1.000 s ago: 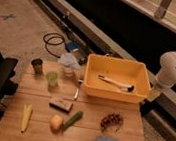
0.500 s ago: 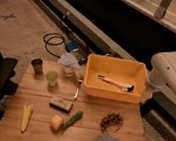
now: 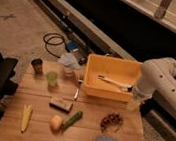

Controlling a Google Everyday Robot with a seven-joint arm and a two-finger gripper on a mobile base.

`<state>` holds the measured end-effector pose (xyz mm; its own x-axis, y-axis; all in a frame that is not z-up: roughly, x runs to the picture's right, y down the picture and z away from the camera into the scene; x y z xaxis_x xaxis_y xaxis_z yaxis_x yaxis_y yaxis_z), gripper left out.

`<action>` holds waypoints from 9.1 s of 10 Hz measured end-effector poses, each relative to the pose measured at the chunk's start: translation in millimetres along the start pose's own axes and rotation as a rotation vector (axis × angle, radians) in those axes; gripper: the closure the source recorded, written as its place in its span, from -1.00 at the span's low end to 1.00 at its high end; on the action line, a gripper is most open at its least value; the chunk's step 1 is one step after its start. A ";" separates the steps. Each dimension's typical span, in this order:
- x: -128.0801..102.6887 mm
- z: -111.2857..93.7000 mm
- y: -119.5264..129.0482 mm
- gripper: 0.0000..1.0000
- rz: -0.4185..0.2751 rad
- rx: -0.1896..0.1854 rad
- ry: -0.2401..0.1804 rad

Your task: Place grapes in metal cup

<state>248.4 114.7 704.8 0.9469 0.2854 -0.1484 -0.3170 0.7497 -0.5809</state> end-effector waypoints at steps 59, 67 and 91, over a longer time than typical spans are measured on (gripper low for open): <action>-468.4 -121.6 -43.2 1.00 -0.558 0.254 -0.490; -531.4 -107.5 -34.8 1.00 -0.588 0.192 -0.597; -606.6 56.5 -48.9 1.00 -0.347 -0.015 -0.829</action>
<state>-313.5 -61.4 868.4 0.6436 0.3880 0.6597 -0.0138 0.8677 -0.4969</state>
